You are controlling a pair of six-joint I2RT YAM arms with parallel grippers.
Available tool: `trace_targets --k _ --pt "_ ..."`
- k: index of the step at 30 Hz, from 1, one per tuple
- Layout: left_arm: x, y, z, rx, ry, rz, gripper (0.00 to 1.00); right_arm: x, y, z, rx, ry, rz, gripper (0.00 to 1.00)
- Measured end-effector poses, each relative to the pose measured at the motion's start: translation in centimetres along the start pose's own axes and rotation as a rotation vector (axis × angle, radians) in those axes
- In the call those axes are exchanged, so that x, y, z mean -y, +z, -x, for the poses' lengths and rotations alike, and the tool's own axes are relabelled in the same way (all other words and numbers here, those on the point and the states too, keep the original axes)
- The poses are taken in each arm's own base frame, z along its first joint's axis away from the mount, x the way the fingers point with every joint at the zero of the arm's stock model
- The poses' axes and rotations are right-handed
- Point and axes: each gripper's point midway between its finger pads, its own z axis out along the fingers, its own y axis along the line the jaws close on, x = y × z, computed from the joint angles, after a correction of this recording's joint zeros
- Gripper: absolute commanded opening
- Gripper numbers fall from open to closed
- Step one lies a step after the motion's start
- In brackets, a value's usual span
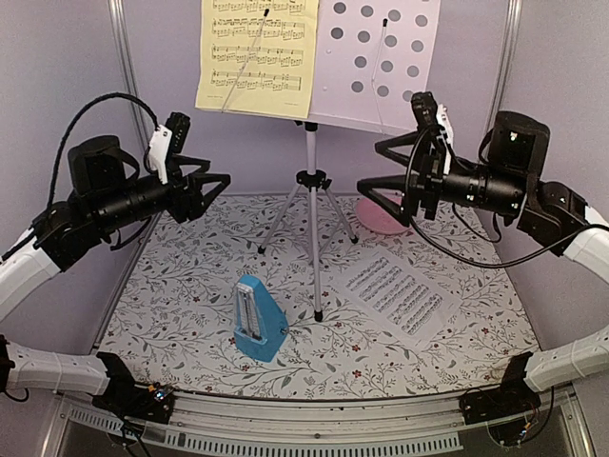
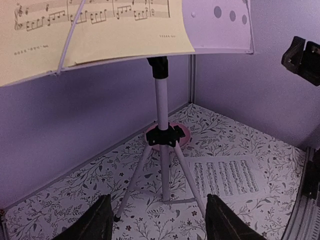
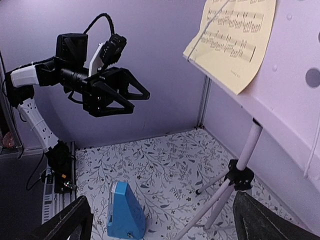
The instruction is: Set up the instrument practice props
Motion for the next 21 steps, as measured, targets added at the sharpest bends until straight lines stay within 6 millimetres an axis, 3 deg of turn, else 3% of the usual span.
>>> trace_targets --k 4,11,15,17,21 --pt "2.4 0.4 -3.5 -0.071 0.000 -0.068 0.64 -1.2 -1.9 -6.9 -0.138 0.130 -0.002 1.00" --pt "6.5 2.2 -7.1 -0.166 0.040 -0.184 0.61 0.1 -2.9 -14.4 -0.316 0.372 -0.140 0.98" --pt "9.5 5.0 -10.4 -0.267 0.085 -0.263 0.57 4.3 -3.9 -19.7 -0.429 0.573 -0.294 0.95" --pt "10.9 6.5 -11.8 -0.312 0.107 -0.299 0.55 7.7 -6.1 -22.7 -0.462 0.696 -0.419 0.95" --pt "13.9 9.6 -13.9 -0.384 0.161 -0.372 0.50 11.8 -10.1 -26.2 -0.472 0.872 -0.597 0.96"
